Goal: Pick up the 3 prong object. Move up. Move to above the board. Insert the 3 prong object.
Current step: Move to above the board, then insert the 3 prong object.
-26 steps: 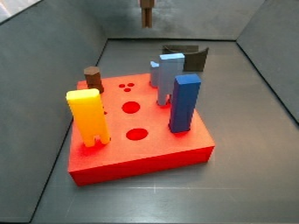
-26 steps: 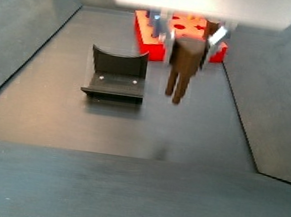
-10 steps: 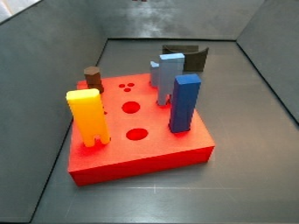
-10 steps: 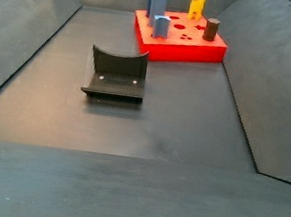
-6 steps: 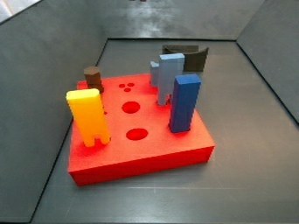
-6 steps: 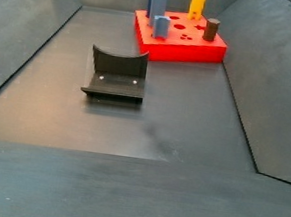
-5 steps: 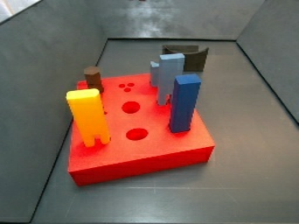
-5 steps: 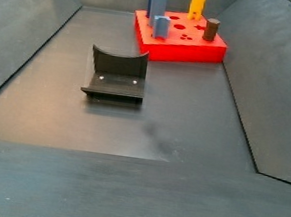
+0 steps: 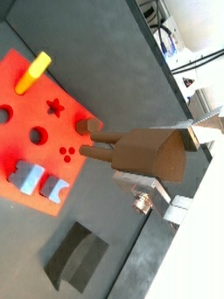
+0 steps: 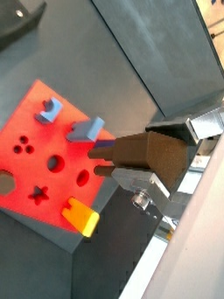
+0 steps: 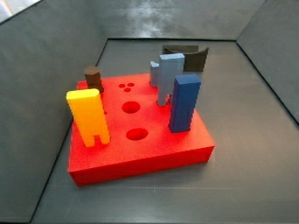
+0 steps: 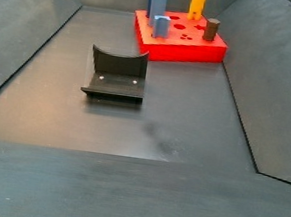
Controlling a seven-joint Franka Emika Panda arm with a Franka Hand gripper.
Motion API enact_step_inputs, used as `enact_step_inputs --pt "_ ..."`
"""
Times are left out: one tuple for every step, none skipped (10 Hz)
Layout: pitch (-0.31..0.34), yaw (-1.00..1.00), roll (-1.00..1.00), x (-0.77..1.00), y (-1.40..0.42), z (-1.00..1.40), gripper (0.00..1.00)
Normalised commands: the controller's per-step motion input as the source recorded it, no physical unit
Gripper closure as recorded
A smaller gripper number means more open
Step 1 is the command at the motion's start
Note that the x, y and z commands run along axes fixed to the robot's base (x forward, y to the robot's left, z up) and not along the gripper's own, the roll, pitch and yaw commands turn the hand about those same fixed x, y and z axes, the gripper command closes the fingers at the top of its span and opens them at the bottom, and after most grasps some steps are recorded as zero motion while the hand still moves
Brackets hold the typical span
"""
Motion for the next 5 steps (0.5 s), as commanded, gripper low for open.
enact_step_inputs --pt "0.117 0.01 0.01 0.06 -0.2 0.07 1.0" --pt "0.0 0.0 0.0 0.0 0.0 -0.03 1.0" --pt "-0.019 0.1 0.0 -0.11 0.1 -0.19 1.0" --pt "-0.083 0.37 0.0 -0.11 0.21 -0.37 1.0" --pt "-0.124 0.47 0.0 -0.03 0.27 -0.51 1.0"
